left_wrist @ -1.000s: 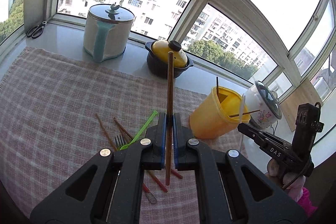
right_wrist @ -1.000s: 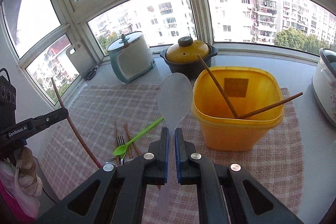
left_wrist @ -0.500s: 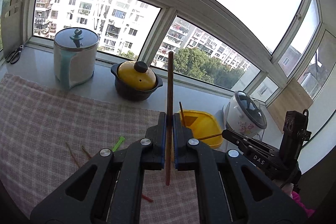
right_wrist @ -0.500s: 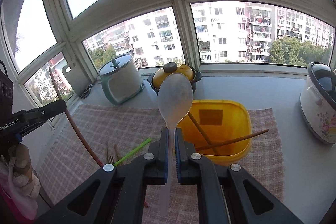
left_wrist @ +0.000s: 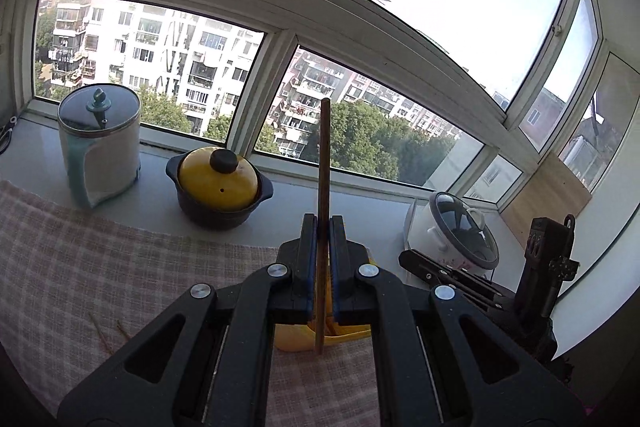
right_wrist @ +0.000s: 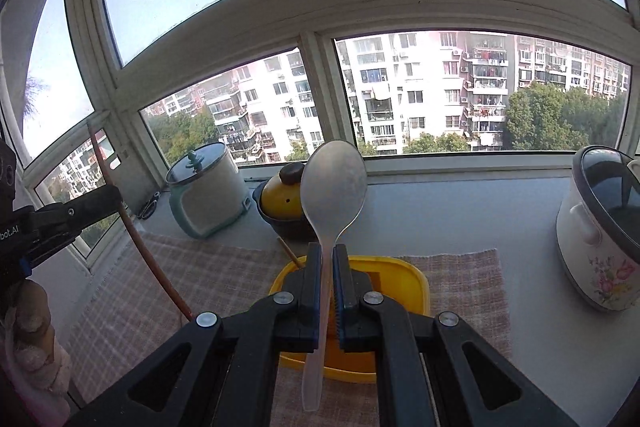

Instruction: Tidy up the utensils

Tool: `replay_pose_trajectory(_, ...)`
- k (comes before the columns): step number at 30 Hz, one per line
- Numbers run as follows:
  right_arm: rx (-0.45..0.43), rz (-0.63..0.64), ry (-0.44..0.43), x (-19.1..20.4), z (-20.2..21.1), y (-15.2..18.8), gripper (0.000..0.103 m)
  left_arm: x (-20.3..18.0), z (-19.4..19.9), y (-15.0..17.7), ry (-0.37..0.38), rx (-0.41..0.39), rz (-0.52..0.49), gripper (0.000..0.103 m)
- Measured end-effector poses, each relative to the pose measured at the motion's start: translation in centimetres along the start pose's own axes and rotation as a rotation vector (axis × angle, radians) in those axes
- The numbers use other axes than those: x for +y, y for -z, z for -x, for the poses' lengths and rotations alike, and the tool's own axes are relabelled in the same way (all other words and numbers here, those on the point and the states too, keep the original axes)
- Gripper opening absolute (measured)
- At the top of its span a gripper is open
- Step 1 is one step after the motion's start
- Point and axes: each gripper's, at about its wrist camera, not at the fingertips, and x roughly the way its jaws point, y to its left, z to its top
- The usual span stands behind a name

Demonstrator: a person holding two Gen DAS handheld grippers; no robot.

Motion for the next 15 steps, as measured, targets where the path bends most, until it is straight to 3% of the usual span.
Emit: replay_pose_trajectory(15, 0.004, -0.009, 0.073, -2.0, -4.6, -0.8, 0.003, -0.4, -5.7, -0.5, -0.029, 0.056, -0.004, 0.003)
